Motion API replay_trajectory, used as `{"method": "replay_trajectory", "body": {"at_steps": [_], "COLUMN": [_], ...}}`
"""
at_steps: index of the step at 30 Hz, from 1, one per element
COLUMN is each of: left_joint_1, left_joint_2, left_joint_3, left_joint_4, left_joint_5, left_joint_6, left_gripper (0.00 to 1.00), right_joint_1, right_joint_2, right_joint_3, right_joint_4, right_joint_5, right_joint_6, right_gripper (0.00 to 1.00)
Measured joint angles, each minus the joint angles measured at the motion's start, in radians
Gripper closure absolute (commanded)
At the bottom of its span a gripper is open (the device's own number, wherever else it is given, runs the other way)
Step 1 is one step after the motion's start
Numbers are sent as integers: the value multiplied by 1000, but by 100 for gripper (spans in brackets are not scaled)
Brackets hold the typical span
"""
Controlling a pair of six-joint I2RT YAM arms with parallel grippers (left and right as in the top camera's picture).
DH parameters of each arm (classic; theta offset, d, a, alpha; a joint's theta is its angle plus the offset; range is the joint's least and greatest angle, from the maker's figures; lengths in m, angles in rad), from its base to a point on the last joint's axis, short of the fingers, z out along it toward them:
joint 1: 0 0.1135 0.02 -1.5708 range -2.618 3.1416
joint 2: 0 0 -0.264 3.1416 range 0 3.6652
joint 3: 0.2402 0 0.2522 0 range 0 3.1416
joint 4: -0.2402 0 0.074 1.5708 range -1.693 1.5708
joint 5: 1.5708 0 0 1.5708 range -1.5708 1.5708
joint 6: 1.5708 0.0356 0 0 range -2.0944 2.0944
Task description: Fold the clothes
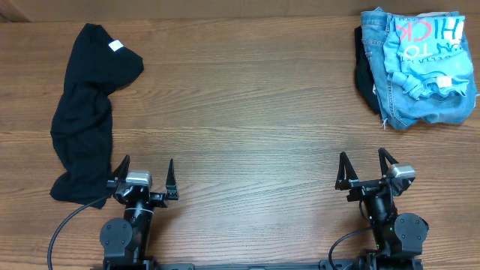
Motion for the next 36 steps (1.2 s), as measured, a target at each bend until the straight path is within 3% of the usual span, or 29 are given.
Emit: {"method": "replay_trajectory", "body": {"at_steps": [19, 25, 27, 32, 36], "left_joint_1": [0, 0, 0, 0, 0], "left_joint_2": [0, 0, 0, 0, 0], "left_joint_3": [0, 0, 0, 0, 0], "left_joint_4": [0, -1, -2, -2, -2], "left_joint_5": [0, -3, -4, -4, -7], "left_joint_6": [0, 0, 0, 0, 0], "left_gripper": [0, 0, 0, 0, 0], "right_joint_1": [0, 0, 0, 0, 0], "right_joint_2": [0, -1, -1, 29, 216], "right_joint_3": [0, 1, 5, 126, 270], "right_joint_4": [-2, 281, 285, 288, 287], "right_joint_5": [83, 119, 140, 151, 152], "right_joint_6": [0, 29, 94, 190, 187], "right_gripper": [0, 0, 0, 0, 0]}}
